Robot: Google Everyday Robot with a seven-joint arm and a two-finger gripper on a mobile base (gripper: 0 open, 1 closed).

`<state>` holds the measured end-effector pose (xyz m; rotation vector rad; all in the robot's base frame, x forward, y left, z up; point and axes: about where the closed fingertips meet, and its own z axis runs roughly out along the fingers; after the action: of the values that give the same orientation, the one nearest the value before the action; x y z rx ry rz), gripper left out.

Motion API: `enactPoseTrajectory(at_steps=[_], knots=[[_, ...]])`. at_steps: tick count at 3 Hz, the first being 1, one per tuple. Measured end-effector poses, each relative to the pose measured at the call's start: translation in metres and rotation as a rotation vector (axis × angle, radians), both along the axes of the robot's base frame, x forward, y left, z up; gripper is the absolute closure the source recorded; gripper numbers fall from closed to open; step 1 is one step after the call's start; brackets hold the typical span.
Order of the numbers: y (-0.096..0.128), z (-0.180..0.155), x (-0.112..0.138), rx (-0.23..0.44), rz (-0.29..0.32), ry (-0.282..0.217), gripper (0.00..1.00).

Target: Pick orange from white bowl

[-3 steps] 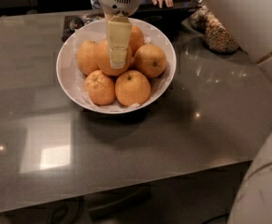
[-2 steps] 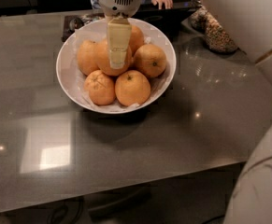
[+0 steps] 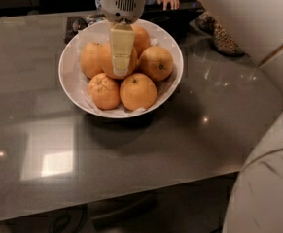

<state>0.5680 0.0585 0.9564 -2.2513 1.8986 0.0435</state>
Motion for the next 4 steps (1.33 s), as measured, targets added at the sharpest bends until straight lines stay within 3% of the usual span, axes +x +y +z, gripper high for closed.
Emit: enactPoseTrajectory(at_steps=[2, 4], knots=[[-0.0003, -0.0219, 0.0017, -0.005, -0.007, 0.057, 0.16], [-0.0003, -0.0219, 0.0018, -0.005, -0.007, 0.057, 0.58]])
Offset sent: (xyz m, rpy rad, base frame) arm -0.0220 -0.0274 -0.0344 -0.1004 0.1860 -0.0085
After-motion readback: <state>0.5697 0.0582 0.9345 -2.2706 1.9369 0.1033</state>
